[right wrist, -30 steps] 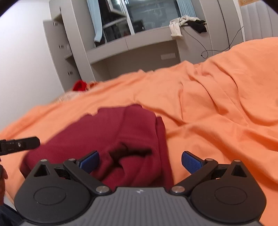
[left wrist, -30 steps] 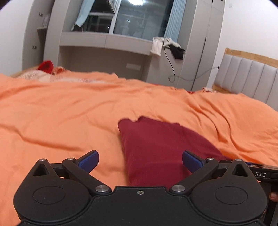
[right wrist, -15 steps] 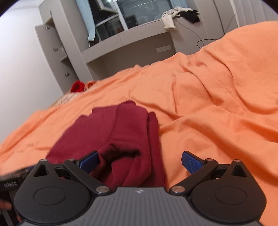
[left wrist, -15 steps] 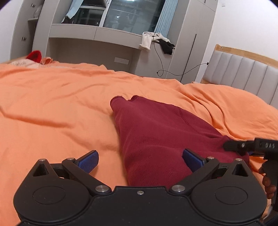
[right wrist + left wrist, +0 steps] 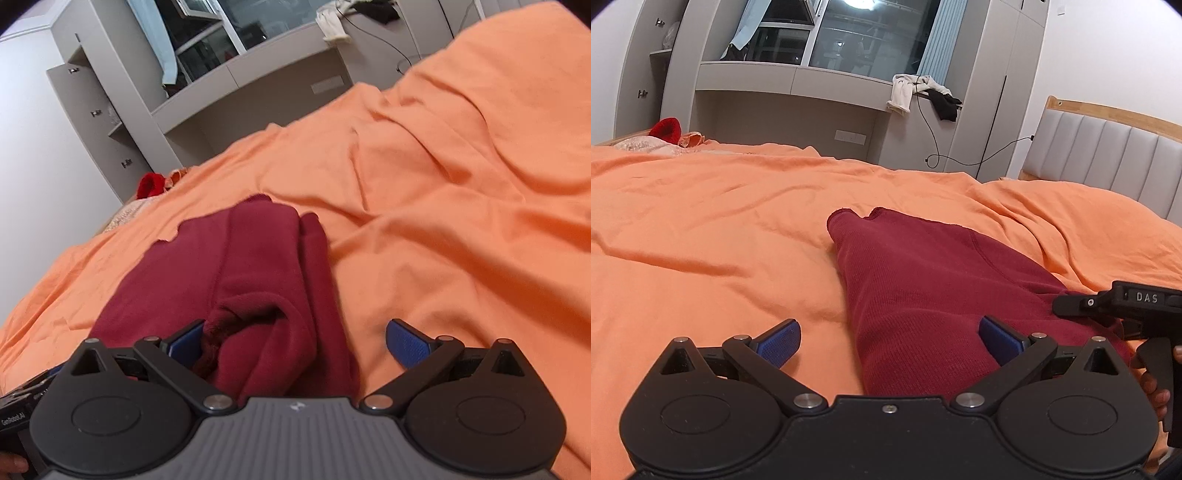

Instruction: Fold small clothes

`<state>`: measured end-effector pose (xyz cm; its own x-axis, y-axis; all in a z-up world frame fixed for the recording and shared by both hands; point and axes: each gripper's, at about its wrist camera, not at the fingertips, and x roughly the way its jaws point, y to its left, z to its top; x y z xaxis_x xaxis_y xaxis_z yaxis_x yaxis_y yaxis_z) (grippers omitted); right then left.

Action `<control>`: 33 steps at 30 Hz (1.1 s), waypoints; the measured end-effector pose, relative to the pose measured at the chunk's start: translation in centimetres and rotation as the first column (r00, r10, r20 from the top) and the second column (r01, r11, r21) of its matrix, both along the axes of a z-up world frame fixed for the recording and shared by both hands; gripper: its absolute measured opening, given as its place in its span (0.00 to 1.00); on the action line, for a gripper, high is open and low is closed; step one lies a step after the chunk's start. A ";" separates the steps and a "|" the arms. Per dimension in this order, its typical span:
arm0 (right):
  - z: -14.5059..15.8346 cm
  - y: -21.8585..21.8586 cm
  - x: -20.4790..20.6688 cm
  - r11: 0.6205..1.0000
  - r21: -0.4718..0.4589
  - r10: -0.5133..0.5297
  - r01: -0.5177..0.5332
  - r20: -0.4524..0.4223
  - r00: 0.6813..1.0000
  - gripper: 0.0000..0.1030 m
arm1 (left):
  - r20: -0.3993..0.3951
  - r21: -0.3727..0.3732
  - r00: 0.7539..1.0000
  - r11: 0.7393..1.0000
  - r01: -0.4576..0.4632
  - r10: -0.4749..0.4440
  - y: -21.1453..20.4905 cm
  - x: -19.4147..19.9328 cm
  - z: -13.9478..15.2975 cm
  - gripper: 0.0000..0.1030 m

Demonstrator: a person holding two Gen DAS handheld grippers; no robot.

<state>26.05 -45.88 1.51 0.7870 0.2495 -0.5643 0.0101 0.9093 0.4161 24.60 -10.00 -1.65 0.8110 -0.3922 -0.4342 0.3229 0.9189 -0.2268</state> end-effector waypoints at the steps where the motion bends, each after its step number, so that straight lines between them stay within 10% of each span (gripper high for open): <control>1: 0.0 0.1 0.0 1.000 -0.006 0.001 -0.001 0.000 1.000 1.00 | 0.001 0.000 1.000 1.000 0.000 0.000 0.0 0.0 0.0 1.00; 19: 0.0 0.5 -0.2 0.999 -0.040 0.003 -0.004 -0.003 1.000 1.00 | 0.001 0.000 1.000 1.000 0.000 0.000 0.1 -0.1 0.0 1.00; 33: 0.6 -1.0 0.6 0.987 0.156 -0.055 0.042 0.086 0.995 1.00 | 0.032 0.027 0.999 1.000 -0.001 0.000 -0.1 -0.2 -0.1 1.00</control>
